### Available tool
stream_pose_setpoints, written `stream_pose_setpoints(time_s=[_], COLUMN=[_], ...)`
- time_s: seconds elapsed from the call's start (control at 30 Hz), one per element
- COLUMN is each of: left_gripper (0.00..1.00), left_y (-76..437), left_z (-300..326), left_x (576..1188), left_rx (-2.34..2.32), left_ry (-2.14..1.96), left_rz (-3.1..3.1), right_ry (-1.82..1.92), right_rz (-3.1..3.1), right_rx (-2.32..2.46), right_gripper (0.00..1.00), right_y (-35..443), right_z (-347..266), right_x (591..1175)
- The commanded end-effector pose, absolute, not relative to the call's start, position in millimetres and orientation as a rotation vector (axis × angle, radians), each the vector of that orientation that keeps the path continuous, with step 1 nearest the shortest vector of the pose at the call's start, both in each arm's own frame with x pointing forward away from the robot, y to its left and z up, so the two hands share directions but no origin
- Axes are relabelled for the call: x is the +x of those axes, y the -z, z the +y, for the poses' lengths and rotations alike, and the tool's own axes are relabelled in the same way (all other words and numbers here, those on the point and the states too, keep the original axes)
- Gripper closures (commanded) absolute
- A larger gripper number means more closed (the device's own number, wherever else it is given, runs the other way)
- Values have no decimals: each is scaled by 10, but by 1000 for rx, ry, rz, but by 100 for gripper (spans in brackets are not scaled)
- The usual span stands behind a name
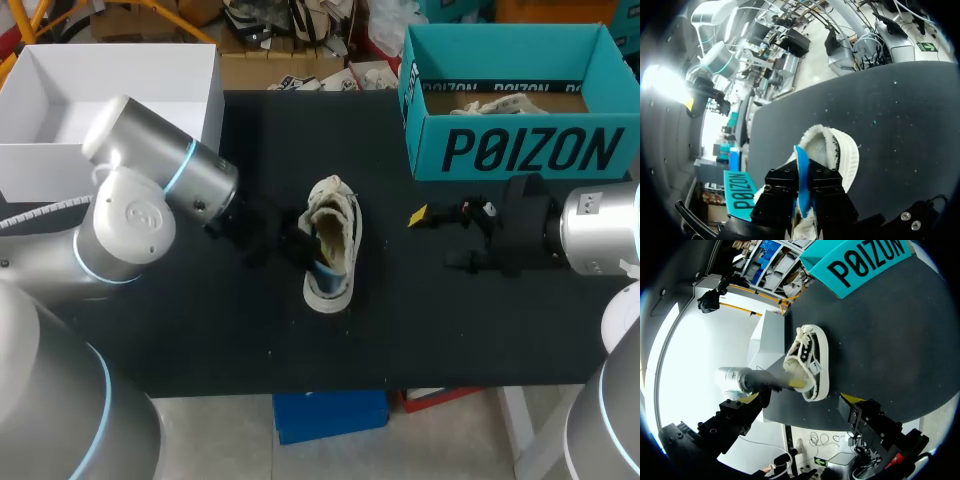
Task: Take the shoe out of the shoebox, open the shoe tongue, remove and reinsert the insole, then place the shoe into the shoebox
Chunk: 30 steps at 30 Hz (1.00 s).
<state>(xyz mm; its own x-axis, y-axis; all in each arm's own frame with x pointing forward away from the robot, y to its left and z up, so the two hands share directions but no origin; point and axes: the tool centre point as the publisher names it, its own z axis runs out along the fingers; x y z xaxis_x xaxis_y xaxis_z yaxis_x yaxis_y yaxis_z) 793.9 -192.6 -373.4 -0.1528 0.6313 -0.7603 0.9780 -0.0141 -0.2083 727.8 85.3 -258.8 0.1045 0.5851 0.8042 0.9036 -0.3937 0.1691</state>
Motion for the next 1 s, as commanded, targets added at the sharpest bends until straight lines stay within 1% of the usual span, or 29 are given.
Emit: stream_pose_setpoints(time_s=[0.03,0.07,0.1,0.13,0.17,0.4,0.53,0.57,0.6,0.63,0.7,0.73,1.0], left_gripper=[58,54,40,12,0,0,0,4,50,60,89,100,100], left_y=[3717,3705,3693,3673,3646,3333,3239,3236,3238,3249,3281,3299,3402], left_z=[-1968,-1967,-1964,-1959,-1950,-1829,-1782,-1775,-1770,-1765,-1754,-1749,-1712], left_x=[7916,7899,7880,7860,7842,7800,7851,7867,7879,7890,7908,7911,7909], left_rx=[1684,1684,1684,1684,1689,1696,1709,1719,1735,1756,1827,1857,2021], left_ry=[1021,1023,1034,1044,1047,1042,1003,990,976,962,869,834,610], left_rz=[1822,1821,1817,1813,1807,1745,1731,1733,1738,1744,1750,1752,1760], right_ry=[1193,1193,1193,1193,1193,1193,1193,1193,1193,1193,1193,1193,1193], right_rz=[-1456,-1456,-1456,-1456,-1456,-1456,-1456,-1456,-1456,-1456,-1456,-1456,-1456], right_rx=[-2023,-2023,-2023,-2023,-2023,-2023,-2023,-2023,-2023,-2023,-2023,-2023,-2023], right_gripper=[0,0,0,0,0,0,0,0,0,0,0,0,0], right_y=[2590,2590,2590,2590,2590,2590,2590,2590,2590,2590,2590,2590,2590], right_z=[857,857,857,857,857,857,857,857,857,857,857,857,857], right_x=[7282,7282,7282,7282,7282,7282,7282,7282,7282,7282,7282,7282,7282])
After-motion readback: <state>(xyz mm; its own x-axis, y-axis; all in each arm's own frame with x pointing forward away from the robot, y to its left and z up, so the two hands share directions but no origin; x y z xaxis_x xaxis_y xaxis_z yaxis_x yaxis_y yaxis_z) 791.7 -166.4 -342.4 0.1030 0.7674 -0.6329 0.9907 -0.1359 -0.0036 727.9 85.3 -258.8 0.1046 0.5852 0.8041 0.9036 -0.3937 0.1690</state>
